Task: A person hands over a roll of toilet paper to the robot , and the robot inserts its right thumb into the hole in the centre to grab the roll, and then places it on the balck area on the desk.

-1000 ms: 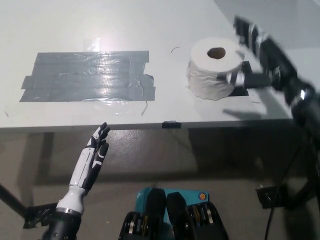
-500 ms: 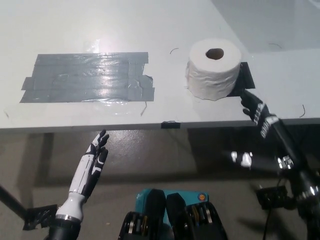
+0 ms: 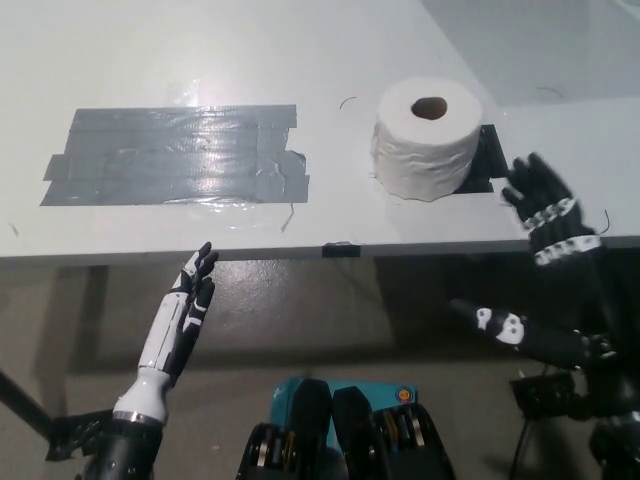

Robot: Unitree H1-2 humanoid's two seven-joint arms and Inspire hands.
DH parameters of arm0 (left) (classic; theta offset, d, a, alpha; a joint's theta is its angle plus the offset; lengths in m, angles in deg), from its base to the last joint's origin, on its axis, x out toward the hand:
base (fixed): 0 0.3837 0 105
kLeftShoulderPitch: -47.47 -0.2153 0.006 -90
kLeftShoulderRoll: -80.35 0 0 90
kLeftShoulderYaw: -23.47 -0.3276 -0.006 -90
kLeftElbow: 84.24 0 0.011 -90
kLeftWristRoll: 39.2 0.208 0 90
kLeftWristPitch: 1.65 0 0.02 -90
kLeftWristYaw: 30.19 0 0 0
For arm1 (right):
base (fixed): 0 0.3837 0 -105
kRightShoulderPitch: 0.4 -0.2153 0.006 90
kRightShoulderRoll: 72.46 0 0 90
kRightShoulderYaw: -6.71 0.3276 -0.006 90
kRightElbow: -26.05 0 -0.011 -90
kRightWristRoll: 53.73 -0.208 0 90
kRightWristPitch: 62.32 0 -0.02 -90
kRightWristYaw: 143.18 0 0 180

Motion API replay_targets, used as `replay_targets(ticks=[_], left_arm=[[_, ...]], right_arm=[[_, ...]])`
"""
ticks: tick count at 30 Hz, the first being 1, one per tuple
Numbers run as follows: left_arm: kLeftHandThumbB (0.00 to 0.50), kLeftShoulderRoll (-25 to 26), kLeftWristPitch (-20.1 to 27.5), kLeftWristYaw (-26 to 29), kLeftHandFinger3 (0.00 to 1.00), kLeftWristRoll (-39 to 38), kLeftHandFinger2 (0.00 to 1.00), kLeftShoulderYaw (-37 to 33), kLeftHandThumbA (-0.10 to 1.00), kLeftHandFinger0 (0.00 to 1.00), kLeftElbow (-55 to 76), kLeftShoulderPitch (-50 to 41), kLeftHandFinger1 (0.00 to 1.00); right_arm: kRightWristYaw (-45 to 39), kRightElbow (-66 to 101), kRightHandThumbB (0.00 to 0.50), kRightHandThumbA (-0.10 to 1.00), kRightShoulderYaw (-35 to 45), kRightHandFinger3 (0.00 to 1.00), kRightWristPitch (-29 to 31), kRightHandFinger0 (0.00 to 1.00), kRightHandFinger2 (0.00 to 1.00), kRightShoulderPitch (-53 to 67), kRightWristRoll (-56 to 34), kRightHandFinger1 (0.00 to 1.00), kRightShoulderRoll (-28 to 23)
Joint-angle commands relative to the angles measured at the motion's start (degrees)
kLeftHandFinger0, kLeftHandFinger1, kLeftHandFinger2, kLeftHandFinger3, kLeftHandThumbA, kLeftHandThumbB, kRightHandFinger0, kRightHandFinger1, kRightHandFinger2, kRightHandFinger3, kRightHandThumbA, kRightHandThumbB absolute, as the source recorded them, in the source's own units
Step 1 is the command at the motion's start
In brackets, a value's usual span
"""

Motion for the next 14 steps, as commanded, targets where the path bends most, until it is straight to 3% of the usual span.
replay_targets(ticks=[1,14], left_arm=[[0.101,0.2,3.2,0.6,1.00,-0.7,1.00,0.1,0.99,1.00,1.1,0.1,1.00],[0.098,-0.2,3.7,0.3,1.00,-0.5,1.00,-0.6,0.98,1.00,2.5,-3.7,1.00]], right_arm=[[1.1,-10.5,0.183,0.95,-0.9,1.00,6.7,1.00,1.00,-1.3,0.2,1.00,0.2],[3.3,-25.7,0.178,0.93,-1.7,1.00,11.8,1.00,1.00,0.3,3.3,1.00,-0.1]])
